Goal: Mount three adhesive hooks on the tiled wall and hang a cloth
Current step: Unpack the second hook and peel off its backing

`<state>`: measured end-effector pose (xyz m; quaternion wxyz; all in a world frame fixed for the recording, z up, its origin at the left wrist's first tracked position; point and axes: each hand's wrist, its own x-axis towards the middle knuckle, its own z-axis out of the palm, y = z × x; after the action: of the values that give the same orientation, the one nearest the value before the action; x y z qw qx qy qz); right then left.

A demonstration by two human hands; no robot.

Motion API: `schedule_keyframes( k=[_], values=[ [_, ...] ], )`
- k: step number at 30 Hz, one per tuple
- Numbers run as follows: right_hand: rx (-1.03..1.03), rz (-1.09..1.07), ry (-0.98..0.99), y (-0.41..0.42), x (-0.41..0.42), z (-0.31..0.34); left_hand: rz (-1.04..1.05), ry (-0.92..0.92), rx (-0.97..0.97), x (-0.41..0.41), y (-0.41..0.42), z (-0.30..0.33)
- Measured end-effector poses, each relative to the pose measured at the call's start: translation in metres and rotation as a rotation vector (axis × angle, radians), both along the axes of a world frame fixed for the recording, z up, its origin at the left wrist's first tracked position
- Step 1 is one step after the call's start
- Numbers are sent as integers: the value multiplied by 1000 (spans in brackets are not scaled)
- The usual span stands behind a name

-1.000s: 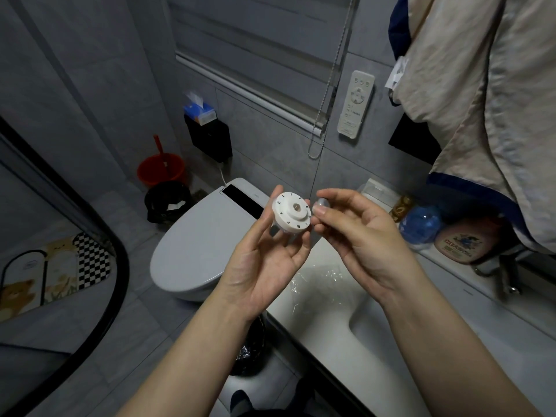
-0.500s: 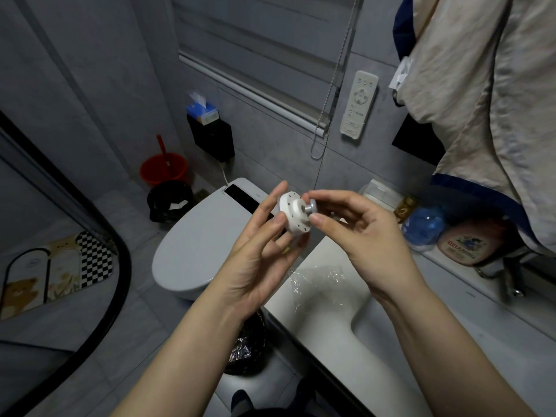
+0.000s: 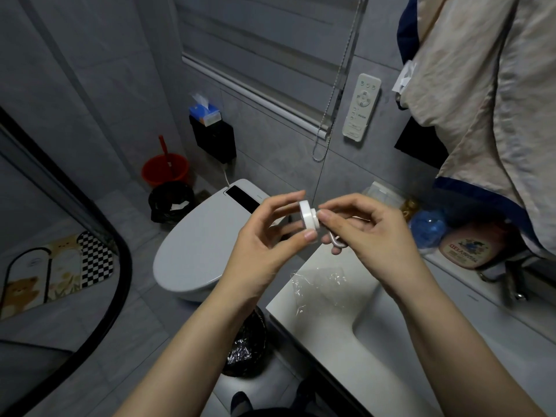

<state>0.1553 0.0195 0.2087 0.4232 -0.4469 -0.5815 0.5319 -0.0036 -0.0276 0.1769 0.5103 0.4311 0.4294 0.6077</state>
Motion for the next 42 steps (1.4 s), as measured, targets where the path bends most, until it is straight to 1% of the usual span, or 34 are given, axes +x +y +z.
schedule_keyframes(
  k=[2, 4, 7, 10, 14, 18, 23, 24, 27, 30, 36, 42],
  values=[
    [-13, -2, 16, -2, 0, 0, 12, 33, 15, 0, 0, -1],
    [-72, 23, 26, -1, 3, 2, 23, 51, 17, -2, 1, -1],
    [-159, 146, 36, 2, 10, 4, 24, 39, -20, -6, 2, -3],
    [-177, 252, -21, 4, 16, 4, 0, 44, -61, -8, 4, -4],
    [-162, 274, -115, 6, 20, 6, -26, 52, -95, -7, 5, -5],
    [-147, 220, -183, 6, 18, 4, -40, 79, -125, -8, 6, -9],
    [-7, 207, -359, 8, 16, 1, -81, 92, -168, -8, 7, -15],
    [7, 204, -370, 9, 16, -1, -91, 87, -179, -8, 7, -16],
    [-29, 185, -304, 11, 17, -6, -129, 73, -203, -7, 6, -17],
    [-93, 159, -219, 12, 16, -7, -168, 110, -198, -9, 6, -18],
    [-131, 96, -192, 17, 18, -10, -270, 82, -185, -9, 4, -16],
    [-252, 43, -57, 18, 19, -18, -327, -51, -218, -6, 3, -16]
  ],
)
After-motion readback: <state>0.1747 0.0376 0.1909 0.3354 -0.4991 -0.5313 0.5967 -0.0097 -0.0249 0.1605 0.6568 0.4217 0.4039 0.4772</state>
